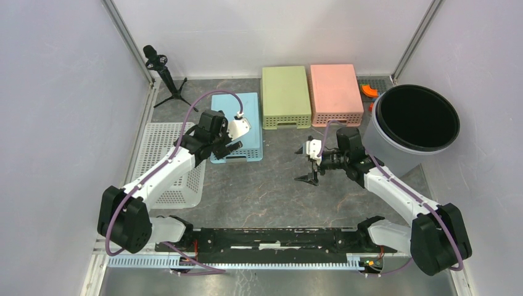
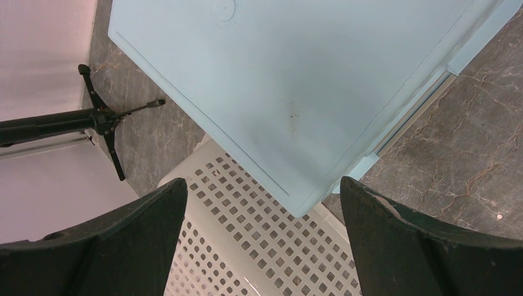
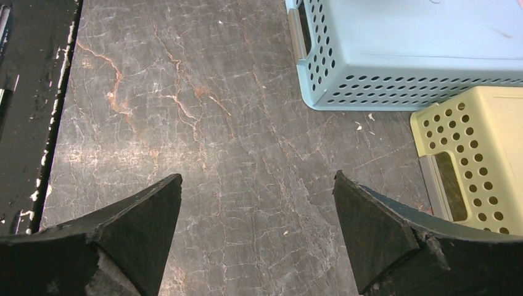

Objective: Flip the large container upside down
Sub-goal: Move the container to the center of the board.

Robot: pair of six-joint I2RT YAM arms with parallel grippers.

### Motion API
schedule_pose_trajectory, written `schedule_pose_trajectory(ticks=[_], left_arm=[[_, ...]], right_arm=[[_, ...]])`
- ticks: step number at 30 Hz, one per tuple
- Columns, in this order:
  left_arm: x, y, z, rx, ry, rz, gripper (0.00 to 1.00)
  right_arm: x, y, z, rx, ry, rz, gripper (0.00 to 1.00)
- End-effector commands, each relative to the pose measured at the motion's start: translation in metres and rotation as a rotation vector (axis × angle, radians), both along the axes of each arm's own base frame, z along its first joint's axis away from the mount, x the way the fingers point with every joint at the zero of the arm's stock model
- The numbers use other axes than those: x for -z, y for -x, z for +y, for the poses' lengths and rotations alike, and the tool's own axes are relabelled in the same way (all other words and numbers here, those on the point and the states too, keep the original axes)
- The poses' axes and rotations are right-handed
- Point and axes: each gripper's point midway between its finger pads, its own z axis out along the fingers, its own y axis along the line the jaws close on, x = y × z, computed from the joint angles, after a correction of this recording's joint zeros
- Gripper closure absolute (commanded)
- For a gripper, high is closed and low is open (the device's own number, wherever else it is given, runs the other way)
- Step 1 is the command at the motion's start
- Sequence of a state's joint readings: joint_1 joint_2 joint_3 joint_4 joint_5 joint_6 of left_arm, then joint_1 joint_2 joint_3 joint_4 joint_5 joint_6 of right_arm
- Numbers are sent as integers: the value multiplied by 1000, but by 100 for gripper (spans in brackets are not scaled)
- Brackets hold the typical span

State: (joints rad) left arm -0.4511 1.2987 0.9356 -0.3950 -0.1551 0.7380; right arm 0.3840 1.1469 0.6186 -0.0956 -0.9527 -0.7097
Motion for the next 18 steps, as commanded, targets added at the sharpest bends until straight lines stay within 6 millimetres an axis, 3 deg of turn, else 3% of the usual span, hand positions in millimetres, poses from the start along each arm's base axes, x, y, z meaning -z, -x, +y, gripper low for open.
schedule_pose_trajectory(ticks=[1, 18], left_arm=[[-11, -1, -5, -6, 46, -34, 0], [-11, -4, -5, -6, 40, -43, 0]], right_arm=[[-13, 2, 4, -51, -25, -38, 2], [-17, -5, 0, 8, -30, -69, 2]])
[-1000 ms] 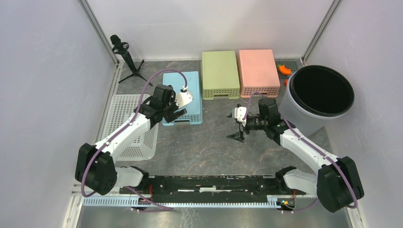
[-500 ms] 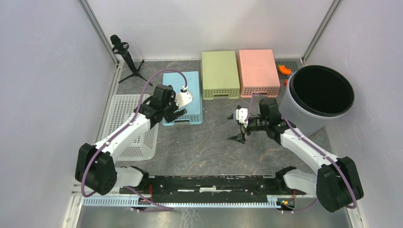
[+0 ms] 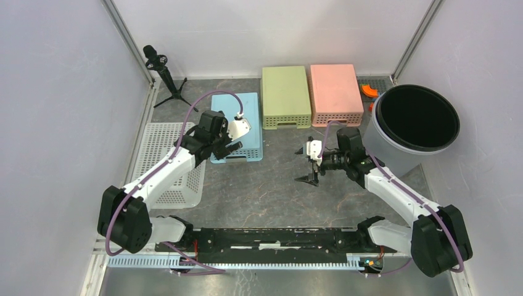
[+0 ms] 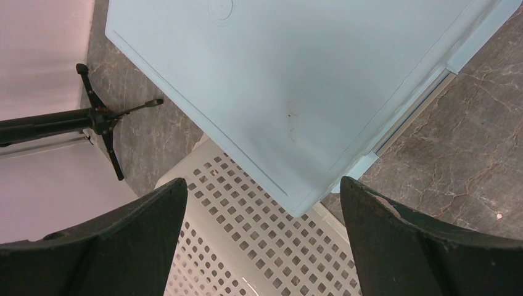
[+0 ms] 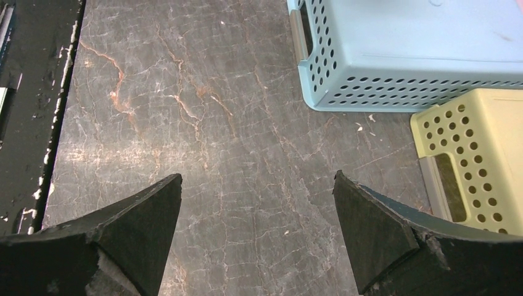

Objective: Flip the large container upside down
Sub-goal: Move the container to the center of the board.

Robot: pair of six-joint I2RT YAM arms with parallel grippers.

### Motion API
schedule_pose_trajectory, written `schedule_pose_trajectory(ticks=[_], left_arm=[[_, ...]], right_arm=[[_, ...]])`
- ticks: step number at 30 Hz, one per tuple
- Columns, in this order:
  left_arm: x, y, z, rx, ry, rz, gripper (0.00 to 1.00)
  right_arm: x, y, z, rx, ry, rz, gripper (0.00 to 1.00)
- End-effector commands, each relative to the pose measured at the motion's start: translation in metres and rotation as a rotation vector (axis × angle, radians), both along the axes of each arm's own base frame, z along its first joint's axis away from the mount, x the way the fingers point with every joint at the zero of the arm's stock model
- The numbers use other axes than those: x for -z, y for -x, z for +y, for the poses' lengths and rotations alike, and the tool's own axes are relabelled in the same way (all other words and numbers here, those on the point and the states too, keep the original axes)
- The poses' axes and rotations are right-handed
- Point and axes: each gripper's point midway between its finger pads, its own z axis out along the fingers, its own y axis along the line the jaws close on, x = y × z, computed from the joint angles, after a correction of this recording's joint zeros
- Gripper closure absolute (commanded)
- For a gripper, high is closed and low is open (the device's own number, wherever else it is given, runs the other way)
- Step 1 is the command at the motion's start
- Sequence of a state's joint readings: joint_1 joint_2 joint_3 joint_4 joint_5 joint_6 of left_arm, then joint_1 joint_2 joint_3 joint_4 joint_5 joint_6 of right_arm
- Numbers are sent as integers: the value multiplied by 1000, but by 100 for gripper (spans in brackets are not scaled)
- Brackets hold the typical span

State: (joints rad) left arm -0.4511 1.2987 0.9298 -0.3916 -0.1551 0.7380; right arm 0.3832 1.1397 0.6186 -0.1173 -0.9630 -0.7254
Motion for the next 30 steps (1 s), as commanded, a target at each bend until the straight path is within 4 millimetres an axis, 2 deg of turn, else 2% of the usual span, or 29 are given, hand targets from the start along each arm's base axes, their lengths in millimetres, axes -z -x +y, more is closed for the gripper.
schedule_pose_trajectory(ticks=[1, 14, 30], left_arm=[[-14, -5, -6, -5, 41, -47, 0], [-26, -7, -5, 1, 37, -75, 0], [-16, 0, -9, 48, 41, -44, 0]], right_arm=[[-17, -10, 1, 25, -33, -69, 2], [-13, -11, 3, 31, -31, -15, 2], [-21, -21, 3, 69, -37, -33, 2]])
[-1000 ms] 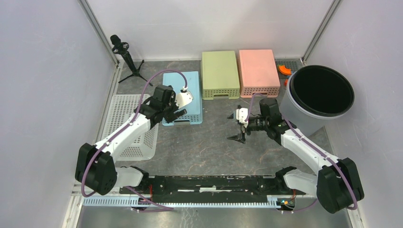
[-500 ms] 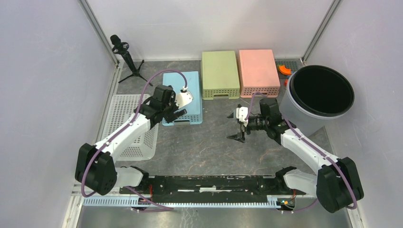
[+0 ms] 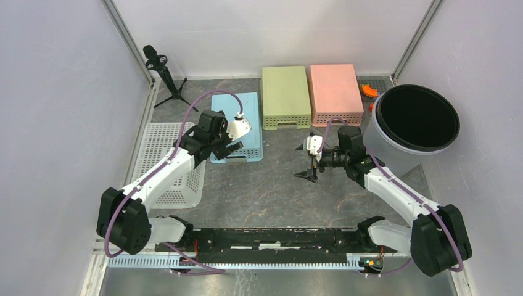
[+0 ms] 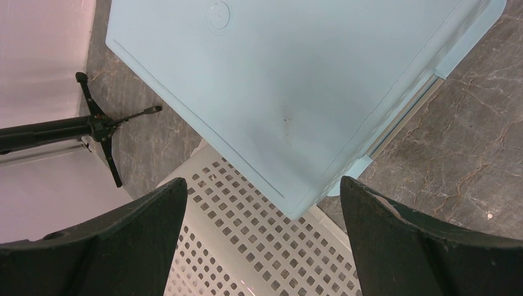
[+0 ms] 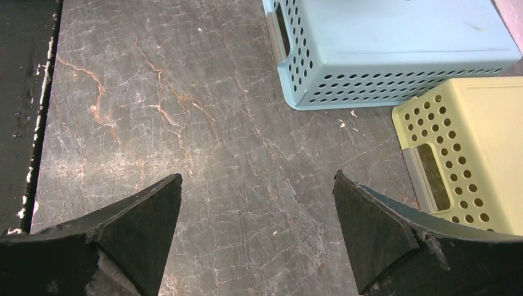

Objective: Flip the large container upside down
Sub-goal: Move the container to the center of the board.

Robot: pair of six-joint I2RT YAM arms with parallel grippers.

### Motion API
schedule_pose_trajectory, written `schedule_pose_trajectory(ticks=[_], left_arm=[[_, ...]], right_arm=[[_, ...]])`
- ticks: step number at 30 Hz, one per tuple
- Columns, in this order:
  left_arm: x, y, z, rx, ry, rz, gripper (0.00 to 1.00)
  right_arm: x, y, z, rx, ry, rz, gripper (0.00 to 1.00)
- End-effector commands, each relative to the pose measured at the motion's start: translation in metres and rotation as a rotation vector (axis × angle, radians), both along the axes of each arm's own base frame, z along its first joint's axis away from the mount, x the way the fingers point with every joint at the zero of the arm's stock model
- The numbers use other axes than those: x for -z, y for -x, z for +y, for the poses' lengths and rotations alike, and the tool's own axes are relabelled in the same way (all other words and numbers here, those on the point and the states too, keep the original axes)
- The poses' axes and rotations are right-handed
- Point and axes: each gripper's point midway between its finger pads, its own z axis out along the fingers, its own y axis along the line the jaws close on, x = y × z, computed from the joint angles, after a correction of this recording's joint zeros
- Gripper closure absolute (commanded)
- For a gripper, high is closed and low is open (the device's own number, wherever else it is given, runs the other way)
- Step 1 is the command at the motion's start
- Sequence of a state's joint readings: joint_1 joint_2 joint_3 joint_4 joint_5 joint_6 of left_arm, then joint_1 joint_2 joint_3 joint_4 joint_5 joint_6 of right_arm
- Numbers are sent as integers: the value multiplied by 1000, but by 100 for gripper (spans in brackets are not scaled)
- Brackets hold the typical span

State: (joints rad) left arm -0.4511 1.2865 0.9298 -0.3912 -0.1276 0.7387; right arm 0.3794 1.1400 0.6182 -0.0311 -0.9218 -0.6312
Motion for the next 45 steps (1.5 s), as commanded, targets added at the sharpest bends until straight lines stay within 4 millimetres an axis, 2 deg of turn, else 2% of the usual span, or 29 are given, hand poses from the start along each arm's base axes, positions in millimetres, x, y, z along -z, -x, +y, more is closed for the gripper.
schedule_pose_trajectory(ticks=[1, 16, 22, 26, 38, 45], left_arm=[[-12, -1, -5, 29, 20, -40, 0], [-11, -2, -6, 29, 23, -34, 0], [-9, -2, -8, 30, 25, -25, 0], [-8, -2, -9, 31, 26, -25, 0], [-9, -2, -14, 64, 26, -17, 0], [3, 5, -24, 126, 38, 41, 0]], right_arm=[[-11, -5, 2, -16, -6, -36, 2], [-21, 4, 0, -108, -29, -69, 2], [-17, 6, -3, -126, -42, -44, 2], [-18, -4, -2, -72, -61, 21, 2], [-17, -5, -2, -58, -65, 43, 2], [-19, -16, -4, 15, -72, 62, 2]])
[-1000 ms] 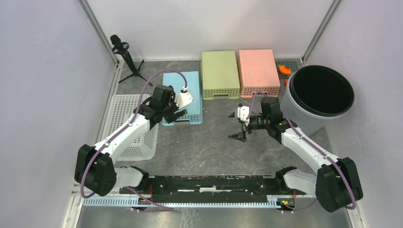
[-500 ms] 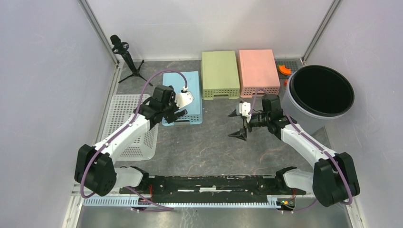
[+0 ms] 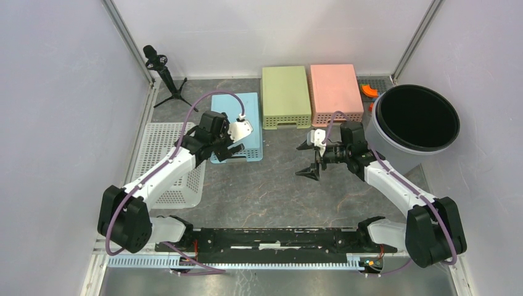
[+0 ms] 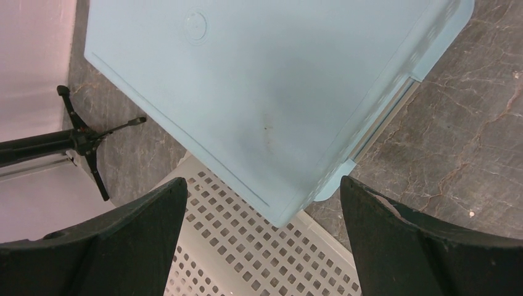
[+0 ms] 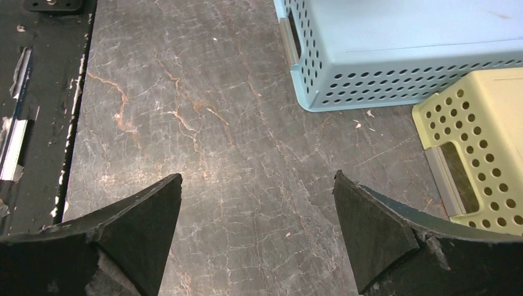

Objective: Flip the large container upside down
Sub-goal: Move the container to the center of the board.

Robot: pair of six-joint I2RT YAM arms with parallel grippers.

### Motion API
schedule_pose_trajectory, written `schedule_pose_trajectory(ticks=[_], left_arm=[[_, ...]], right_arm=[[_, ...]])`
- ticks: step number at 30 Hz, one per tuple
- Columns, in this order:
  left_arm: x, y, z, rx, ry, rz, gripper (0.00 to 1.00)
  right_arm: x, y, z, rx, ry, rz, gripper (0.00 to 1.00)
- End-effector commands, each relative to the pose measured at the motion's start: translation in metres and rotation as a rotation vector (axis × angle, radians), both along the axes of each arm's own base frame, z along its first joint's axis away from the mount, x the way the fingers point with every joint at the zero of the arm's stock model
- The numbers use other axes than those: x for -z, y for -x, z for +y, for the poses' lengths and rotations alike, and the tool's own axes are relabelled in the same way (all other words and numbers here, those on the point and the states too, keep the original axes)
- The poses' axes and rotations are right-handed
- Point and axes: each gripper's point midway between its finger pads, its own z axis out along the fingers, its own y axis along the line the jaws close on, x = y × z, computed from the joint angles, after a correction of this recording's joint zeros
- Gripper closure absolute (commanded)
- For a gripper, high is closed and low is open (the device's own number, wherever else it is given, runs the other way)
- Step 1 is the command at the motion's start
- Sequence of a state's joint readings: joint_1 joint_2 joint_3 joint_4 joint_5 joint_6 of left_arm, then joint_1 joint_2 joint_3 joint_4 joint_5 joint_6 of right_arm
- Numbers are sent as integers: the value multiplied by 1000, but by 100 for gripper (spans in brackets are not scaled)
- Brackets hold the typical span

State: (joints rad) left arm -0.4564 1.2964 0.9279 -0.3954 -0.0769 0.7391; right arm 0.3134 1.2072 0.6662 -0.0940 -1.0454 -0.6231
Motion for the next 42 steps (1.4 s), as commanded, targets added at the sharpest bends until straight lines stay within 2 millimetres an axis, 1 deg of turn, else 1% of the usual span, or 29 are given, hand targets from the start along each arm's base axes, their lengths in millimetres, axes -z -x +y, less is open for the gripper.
schedule_pose_trajectory(ticks=[1, 3, 6, 9, 16, 25, 31, 42], left_arm=[[0, 4, -13, 95, 4, 23, 0], [6, 10, -16, 136, 1, 41, 0], [17, 10, -15, 139, -30, 44, 0], [26, 2, -8, 96, -82, 22, 0], [39, -12, -9, 48, -116, -10, 0], [34, -36, -6, -19, -149, -74, 0], [38, -50, -7, -31, -179, -89, 0], [25, -87, -10, -66, -237, -181, 0]], right_arm=[[-18, -16, 0, 65, -29, -34, 2], [-20, -20, 0, 79, -33, -47, 2], [-22, -23, -1, 101, -39, -41, 2], [-20, -26, -1, 120, -35, -29, 2], [-17, -28, -2, 127, -30, -15, 2], [-15, -29, -5, 132, -19, -23, 2], [-14, -32, -9, 145, -17, -18, 2], [-7, -35, -10, 152, -7, 5, 2]])
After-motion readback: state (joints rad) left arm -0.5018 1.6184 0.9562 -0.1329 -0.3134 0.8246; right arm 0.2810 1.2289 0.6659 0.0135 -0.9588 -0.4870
